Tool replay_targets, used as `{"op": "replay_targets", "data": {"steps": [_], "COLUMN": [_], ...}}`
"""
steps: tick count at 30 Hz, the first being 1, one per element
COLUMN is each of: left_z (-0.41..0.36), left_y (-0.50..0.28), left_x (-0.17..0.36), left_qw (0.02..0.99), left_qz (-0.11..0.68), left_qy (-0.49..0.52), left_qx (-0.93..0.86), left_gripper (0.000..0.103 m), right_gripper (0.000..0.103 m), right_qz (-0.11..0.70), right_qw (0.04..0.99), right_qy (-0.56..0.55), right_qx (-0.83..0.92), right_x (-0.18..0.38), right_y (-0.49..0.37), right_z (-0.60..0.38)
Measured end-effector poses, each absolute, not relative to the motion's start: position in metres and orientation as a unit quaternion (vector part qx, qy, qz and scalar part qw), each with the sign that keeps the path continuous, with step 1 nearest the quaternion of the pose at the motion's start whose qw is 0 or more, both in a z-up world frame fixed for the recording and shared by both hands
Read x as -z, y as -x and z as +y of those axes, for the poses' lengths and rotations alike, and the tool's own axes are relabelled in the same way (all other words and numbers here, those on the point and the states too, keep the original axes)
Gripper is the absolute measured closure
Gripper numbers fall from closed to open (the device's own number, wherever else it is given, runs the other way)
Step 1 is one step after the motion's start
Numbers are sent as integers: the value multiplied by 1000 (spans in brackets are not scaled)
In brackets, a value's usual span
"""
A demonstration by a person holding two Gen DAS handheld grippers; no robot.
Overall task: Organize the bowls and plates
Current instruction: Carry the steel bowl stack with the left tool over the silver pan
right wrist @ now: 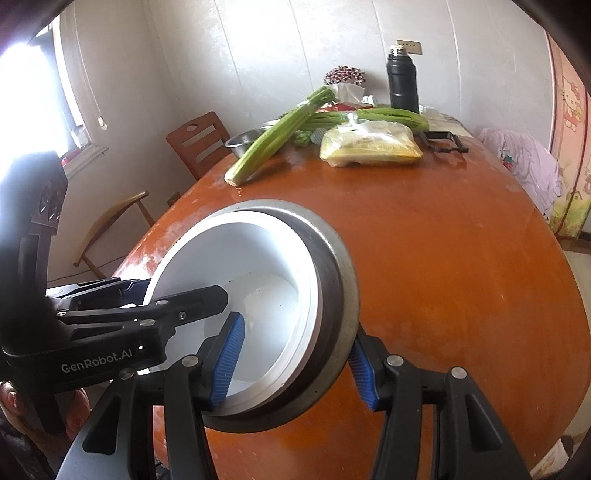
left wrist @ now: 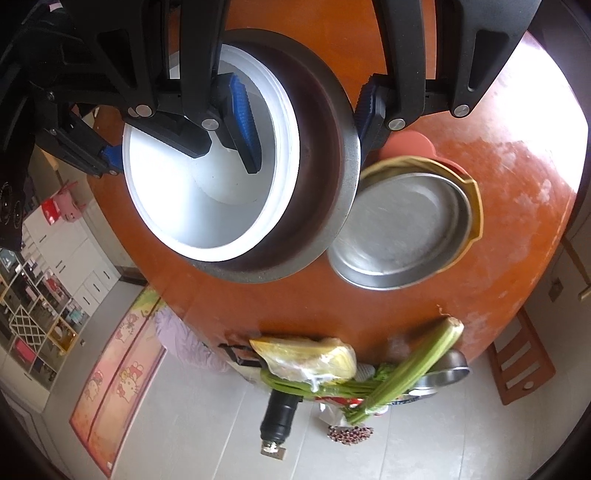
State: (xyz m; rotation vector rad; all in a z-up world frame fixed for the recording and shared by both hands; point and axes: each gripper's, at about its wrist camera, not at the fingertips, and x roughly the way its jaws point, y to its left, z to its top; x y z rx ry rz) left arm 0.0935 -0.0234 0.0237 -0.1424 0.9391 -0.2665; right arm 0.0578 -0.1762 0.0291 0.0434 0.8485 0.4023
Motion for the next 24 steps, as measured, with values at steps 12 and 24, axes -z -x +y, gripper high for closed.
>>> {"op": "replay_targets", "data": {"steps": [12, 24], "left_z": [27, 61], "left_y": [-120, -143], "left_x": [-46, -53], "left_qw": [894, 897], "left_qz": [428, 421], "left_qy": [84, 98], "left_qx": [106, 93], "left_gripper": [56, 56], "right_gripper": [49, 49], "right_qz": [394, 393], "right_qw": [893, 890], "right_qy": [-1, 15], "right_qx": [-217, -230], "right_x": [-50, -59], "right_y": [-93, -125], "right_z": [-128, -92]}}
